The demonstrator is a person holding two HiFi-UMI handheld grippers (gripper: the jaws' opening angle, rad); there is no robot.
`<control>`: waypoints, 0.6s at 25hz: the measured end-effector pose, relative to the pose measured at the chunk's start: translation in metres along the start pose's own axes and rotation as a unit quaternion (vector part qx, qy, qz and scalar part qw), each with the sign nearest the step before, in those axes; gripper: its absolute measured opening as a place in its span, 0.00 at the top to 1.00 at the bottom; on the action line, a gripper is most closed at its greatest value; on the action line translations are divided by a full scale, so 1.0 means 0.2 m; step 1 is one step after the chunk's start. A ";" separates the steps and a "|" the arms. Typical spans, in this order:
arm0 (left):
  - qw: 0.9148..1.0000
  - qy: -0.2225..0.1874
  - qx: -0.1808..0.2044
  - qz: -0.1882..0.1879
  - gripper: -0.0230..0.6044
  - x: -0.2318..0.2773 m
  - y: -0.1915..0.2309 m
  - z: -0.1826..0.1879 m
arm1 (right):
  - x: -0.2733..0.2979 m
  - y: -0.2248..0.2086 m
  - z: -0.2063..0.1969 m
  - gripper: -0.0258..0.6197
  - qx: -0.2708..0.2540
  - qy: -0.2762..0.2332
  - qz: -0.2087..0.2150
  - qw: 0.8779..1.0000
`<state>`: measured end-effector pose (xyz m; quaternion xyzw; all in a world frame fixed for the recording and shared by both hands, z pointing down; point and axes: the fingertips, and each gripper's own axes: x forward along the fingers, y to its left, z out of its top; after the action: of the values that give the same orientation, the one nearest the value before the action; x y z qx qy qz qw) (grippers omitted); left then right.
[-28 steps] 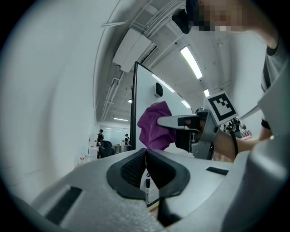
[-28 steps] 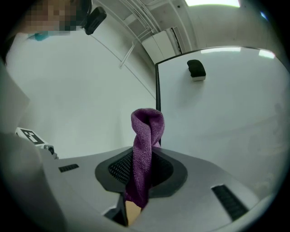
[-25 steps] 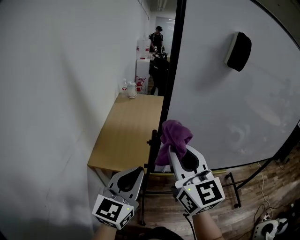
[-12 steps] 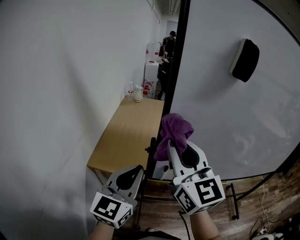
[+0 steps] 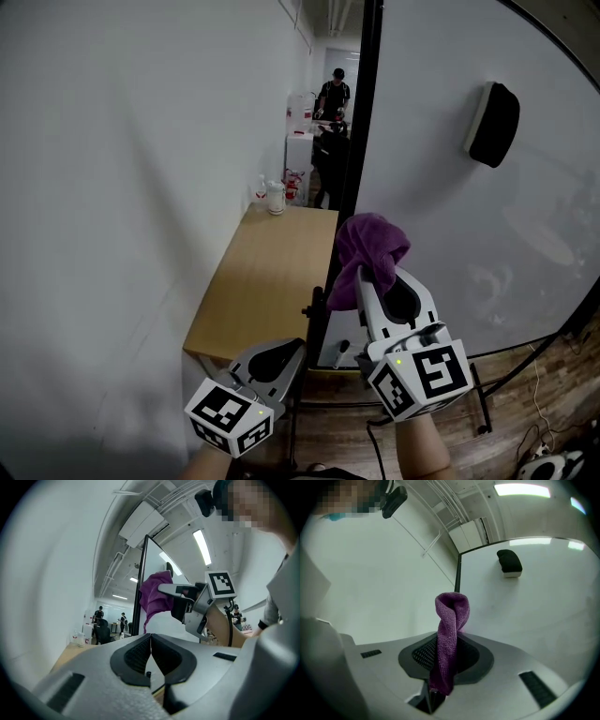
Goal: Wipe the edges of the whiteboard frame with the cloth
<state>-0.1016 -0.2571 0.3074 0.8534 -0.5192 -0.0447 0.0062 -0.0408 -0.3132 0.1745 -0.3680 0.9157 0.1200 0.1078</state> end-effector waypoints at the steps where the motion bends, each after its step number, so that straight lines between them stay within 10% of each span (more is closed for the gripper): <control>1: 1.000 0.007 -0.003 -0.013 0.93 -0.01 0.00 0.00 | 0.01 0.00 0.02 0.85 0.000 -0.003 -0.010 1.000; 15: 0.990 0.022 0.008 -0.136 0.93 -0.12 0.02 0.06 | 0.19 0.00 0.38 0.85 -0.017 -0.045 -0.105 0.993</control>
<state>-0.1178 -0.2372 0.2981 0.9169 -0.3984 -0.0227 0.0049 -0.0588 -0.3148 0.0914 -0.4581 0.8641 0.1401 0.1542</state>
